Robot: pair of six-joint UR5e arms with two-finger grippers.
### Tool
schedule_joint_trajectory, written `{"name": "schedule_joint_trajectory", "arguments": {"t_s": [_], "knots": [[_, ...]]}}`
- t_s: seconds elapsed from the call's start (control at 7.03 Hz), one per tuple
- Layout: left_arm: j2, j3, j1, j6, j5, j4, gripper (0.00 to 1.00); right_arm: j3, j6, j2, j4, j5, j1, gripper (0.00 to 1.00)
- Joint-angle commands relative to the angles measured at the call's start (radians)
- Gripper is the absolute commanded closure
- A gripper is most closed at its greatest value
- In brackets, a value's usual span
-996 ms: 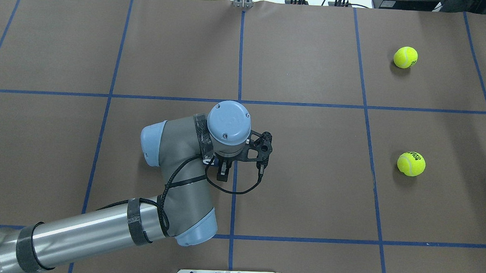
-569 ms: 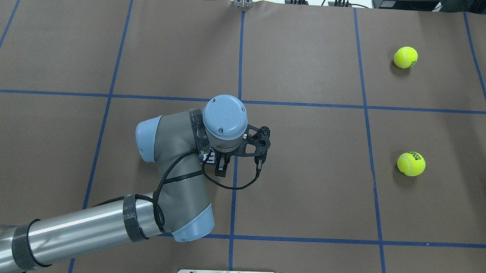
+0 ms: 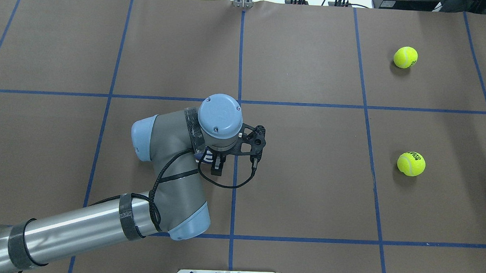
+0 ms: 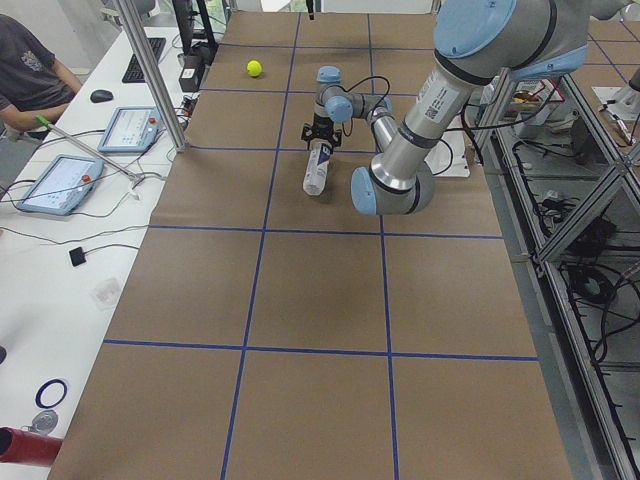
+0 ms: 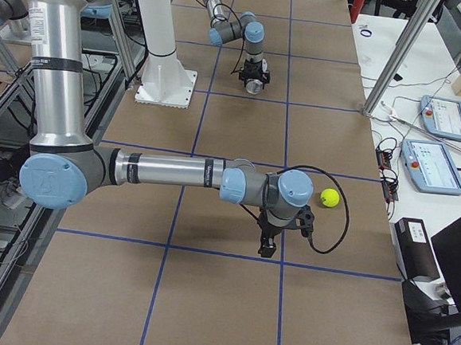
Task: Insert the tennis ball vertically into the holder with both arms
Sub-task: 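Lower the left gripper and close it around the can's body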
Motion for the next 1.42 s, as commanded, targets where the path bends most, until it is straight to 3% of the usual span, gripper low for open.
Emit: {"name": "schedule_joint_trajectory", "arguments": {"t_s": [0.0, 1.28], "knots": [[0.001, 0.006, 0.006, -0.009, 0.001, -0.002, 0.02, 0.000, 0.000, 0.000, 0.000, 0.000, 0.000, 0.01], [0.001, 0.024, 0.007, -0.026, 0.003, -0.042, 0.05, 0.003, 0.000, 0.000, 0.000, 0.008, 0.000, 0.00]]}}
